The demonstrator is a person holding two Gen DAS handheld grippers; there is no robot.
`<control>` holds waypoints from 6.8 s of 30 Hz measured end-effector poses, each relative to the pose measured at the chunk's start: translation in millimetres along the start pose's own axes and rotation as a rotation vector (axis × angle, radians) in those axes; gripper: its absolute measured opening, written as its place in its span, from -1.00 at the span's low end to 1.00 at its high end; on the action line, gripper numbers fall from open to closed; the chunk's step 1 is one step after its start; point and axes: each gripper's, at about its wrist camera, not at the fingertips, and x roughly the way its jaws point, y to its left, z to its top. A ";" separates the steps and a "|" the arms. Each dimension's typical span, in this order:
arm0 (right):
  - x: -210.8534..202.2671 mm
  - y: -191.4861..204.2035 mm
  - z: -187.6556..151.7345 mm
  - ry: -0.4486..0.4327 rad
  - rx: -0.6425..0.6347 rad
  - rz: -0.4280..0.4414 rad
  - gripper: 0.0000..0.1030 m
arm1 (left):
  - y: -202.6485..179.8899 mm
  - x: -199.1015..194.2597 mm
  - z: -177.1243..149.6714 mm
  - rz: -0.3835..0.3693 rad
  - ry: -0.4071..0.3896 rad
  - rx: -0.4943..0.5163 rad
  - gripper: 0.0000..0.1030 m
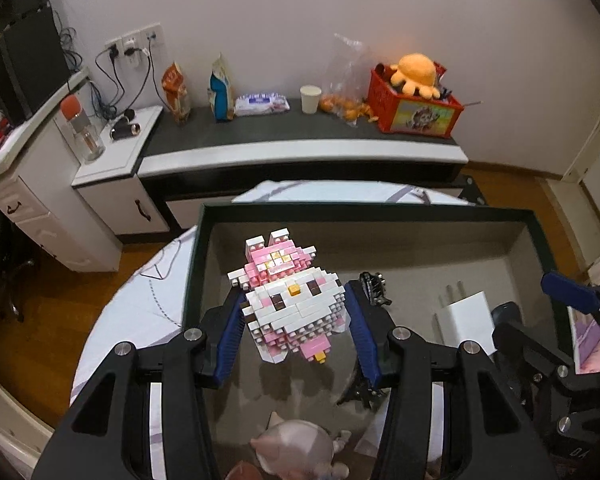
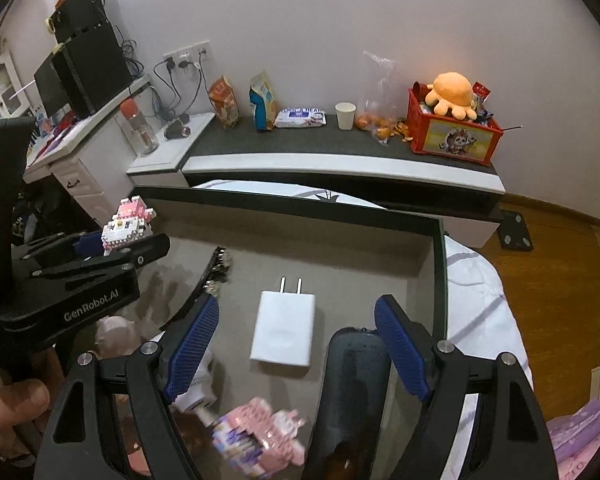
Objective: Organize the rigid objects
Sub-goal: 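Lower the block cat into the box and open the left tool, then reach the right tool to the white earbud case and grasp it, then carry the white earbud case into the box and open the right tool, then reach the left tool to the blue-and-gold box and grasp it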
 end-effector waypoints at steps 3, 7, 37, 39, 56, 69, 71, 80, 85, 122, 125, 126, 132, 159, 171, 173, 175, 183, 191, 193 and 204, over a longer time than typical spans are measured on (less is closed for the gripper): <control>4.7 -2.7 -0.4 0.006 0.000 0.004 0.59 | -1.6 7.1 -0.3 0.015 0.022 -0.001 0.14; 6.7 -7.1 -3.2 0.012 0.017 0.005 0.59 | -5.3 6.1 -0.4 0.012 0.024 0.000 0.57; -175.5 23.8 -128.0 -0.145 0.049 -0.021 0.59 | -15.1 -221.8 -163.7 -0.002 -0.197 -0.020 1.00; -180.5 22.9 -145.8 -0.135 0.055 -0.027 0.59 | -13.8 -224.5 -180.4 -0.014 -0.190 -0.031 1.00; -136.7 16.3 -200.1 -0.018 0.074 -0.044 0.59 | -10.8 -201.5 -234.9 -0.043 -0.118 -0.076 1.00; -60.8 8.3 -189.2 0.063 0.057 -0.073 0.58 | 1.7 -159.0 -227.8 -0.042 -0.047 -0.111 1.00; -54.9 6.5 -189.0 0.056 0.065 -0.076 0.58 | -0.2 -155.1 -228.4 -0.048 -0.039 -0.104 1.00; -53.1 11.4 -186.9 0.025 0.014 -0.105 0.03 | -0.9 -146.1 -227.9 -0.054 -0.023 -0.103 1.00; -58.6 8.1 -189.9 0.022 0.032 -0.077 0.03 | 0.3 -147.4 -228.2 -0.052 -0.026 -0.104 1.00; 13.8 -14.5 12.3 0.014 0.015 -0.016 0.03 | 14.4 -66.3 -43.6 -0.008 -0.166 -0.061 1.00; 26.1 -18.8 13.5 0.039 0.019 -0.027 0.03 | 12.8 -55.3 -34.6 -0.006 -0.156 -0.057 1.00; 29.4 -19.8 13.8 0.047 0.019 -0.031 0.03 | 11.9 -51.8 -32.4 -0.004 -0.152 -0.053 1.00; 41.7 -22.4 17.5 0.078 0.014 -0.039 0.04 | 6.2 -39.3 -29.2 0.011 -0.130 -0.036 1.00; -79.7 12.7 -50.9 -0.058 0.006 -0.008 0.59 | 12.2 -161.1 -105.7 0.017 -0.225 -0.063 1.00; -146.7 25.0 -149.3 -0.098 0.057 0.035 0.61 | 6.2 -191.1 -191.6 0.010 -0.192 -0.076 1.00; -152.1 28.6 -165.0 -0.095 0.057 0.036 0.61 | 3.1 -190.9 -206.1 0.005 -0.180 -0.077 1.00; -154.7 29.9 -174.5 -0.087 0.060 0.044 0.61 | 0.1 -190.2 -215.0 0.000 -0.167 -0.074 1.00; -159.5 31.9 -192.1 -0.080 0.071 0.045 0.61 | -19.9 -184.0 -237.7 -0.020 -0.130 -0.050 1.00; -155.9 11.8 -194.1 -0.072 0.106 0.020 0.61 | -47.0 -162.0 -223.4 -0.043 -0.116 -0.031 1.00; -151.7 5.3 -192.8 -0.067 0.113 0.015 0.61 | -54.4 -153.6 -219.0 -0.050 -0.109 -0.028 1.00; -115.0 -37.0 -178.4 -0.021 0.150 0.019 0.61 | -91.4 -74.7 -190.8 -0.025 -0.008 -0.034 1.00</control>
